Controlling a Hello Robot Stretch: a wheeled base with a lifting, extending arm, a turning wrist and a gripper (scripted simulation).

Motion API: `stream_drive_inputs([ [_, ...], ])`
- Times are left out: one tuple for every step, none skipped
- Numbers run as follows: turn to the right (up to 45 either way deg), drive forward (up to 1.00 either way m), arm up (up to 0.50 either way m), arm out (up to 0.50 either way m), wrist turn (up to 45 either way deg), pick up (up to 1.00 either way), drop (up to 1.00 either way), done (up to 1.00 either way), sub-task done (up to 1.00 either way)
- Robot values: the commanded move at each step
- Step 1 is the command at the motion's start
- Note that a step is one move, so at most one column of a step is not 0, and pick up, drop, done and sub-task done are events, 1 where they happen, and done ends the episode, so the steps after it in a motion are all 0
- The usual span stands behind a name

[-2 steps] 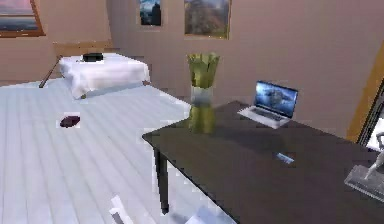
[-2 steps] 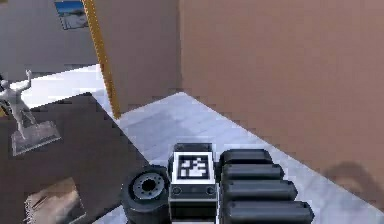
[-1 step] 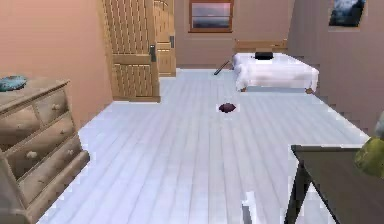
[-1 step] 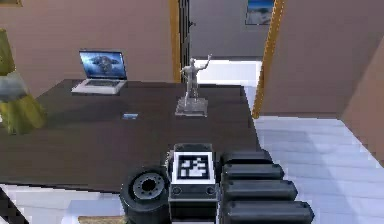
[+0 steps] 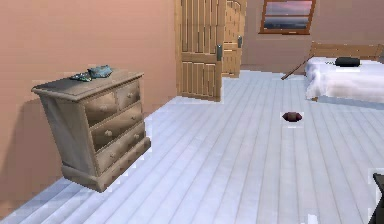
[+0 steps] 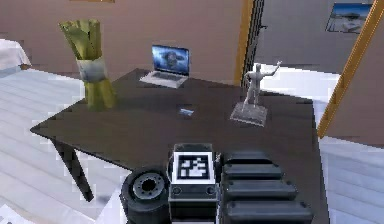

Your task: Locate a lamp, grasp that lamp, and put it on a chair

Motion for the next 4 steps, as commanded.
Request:
stream_drive_inputs([
  [0.0,0.00,0.00,0.34,0.0,0.00,0.00,0.00,0.00],
  [0.0,0.00,0.00,0.00,45.0,0.00,0.00,0.00,0.00],
  [0.0,0.00,0.00,0.00,18.0,0.00,0.00,0.00,0.00],
  [0.0,0.00,-0.32,0.00,0.0,0.00,0.00,0.00,0.00],
])
